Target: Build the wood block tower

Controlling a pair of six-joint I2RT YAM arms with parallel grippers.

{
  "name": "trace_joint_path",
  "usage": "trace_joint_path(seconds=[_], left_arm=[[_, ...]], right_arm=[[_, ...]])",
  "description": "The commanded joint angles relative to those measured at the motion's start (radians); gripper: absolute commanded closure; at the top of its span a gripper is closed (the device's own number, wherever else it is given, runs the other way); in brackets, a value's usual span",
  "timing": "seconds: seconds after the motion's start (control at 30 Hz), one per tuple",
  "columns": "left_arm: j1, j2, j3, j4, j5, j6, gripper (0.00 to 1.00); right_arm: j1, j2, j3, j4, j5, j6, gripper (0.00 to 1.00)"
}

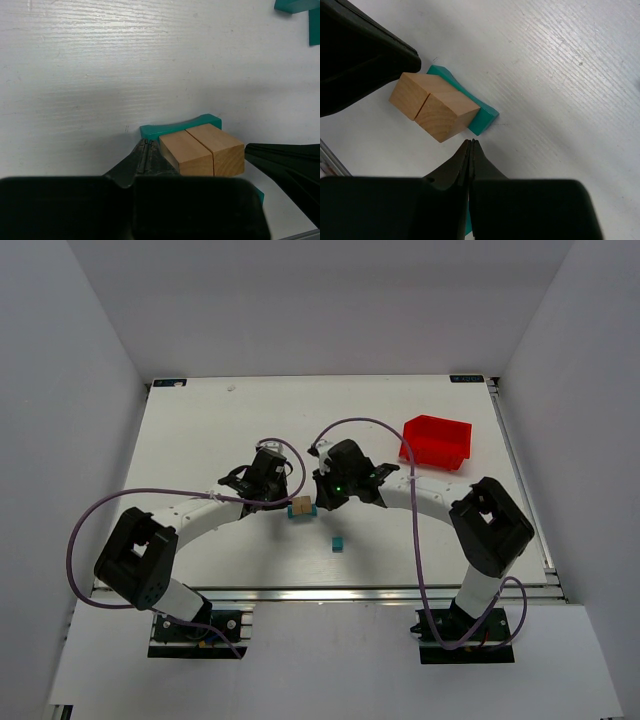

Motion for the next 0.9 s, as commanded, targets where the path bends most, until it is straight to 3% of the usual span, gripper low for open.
trace_joint_path(seconds=[0.0,0.87], left_arm=[[-0.016,-0.030,0.022,0.022,0.015,0.015,1.00],[-0.016,-0.014,0.035,0.020,0.040,0.023,1.00]], right_arm=[[0.009,0.018,0.045,0.028,-0.019,-0.002,1.00],[0.019,0.037,0.071,0.029,-0.033,-0.004,1.00]])
